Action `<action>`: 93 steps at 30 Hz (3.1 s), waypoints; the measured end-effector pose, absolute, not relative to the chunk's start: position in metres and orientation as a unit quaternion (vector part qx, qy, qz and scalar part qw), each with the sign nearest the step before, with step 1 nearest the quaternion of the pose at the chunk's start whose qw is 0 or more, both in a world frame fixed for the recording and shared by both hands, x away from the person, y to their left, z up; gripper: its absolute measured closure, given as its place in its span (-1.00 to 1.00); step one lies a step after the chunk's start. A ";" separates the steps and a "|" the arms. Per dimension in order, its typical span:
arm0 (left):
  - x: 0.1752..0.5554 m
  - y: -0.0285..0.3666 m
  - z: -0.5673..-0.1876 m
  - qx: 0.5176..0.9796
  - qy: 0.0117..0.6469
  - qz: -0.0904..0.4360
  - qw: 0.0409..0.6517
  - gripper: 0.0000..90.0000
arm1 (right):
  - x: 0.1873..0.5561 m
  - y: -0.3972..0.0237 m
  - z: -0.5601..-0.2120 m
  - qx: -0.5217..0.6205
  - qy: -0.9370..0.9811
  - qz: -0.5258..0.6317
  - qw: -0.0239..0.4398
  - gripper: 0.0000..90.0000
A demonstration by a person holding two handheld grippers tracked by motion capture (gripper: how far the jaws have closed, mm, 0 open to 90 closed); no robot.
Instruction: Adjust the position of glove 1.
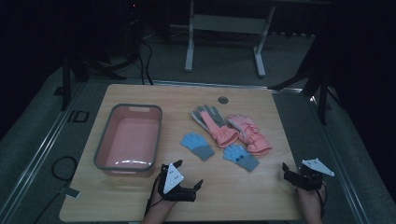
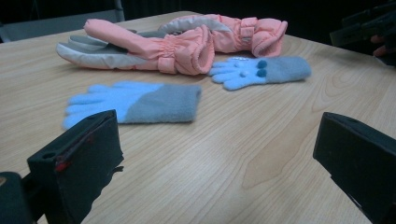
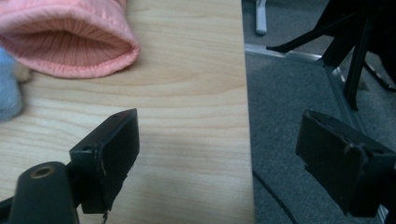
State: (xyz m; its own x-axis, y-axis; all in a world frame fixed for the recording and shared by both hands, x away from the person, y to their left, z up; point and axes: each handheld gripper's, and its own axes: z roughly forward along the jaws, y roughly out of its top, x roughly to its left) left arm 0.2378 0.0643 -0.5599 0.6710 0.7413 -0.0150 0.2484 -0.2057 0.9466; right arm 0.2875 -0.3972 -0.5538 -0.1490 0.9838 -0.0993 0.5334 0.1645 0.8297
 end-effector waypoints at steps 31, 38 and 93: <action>0.236 0.067 -0.560 0.739 0.339 0.223 0.538 -0.97 | 0.305 -0.357 -0.494 0.506 0.758 0.354 0.211 -0.75; 0.236 0.067 -0.560 0.739 0.339 0.221 0.539 -0.97 | 0.313 -0.323 -0.478 0.468 0.776 0.370 0.204 -0.76; 0.236 0.069 -0.560 0.737 0.332 0.211 0.549 -0.97 | 0.416 -0.107 -0.527 0.250 0.914 0.306 0.090 0.37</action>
State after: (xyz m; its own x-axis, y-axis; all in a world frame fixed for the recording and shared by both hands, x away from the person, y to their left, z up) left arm 0.2355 0.0692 -0.5603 0.6905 0.7213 -0.0545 0.2588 -0.1760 0.9498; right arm 0.4157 -0.1069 -0.5265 -0.8587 0.5124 -0.0115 0.4021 0.6874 0.6049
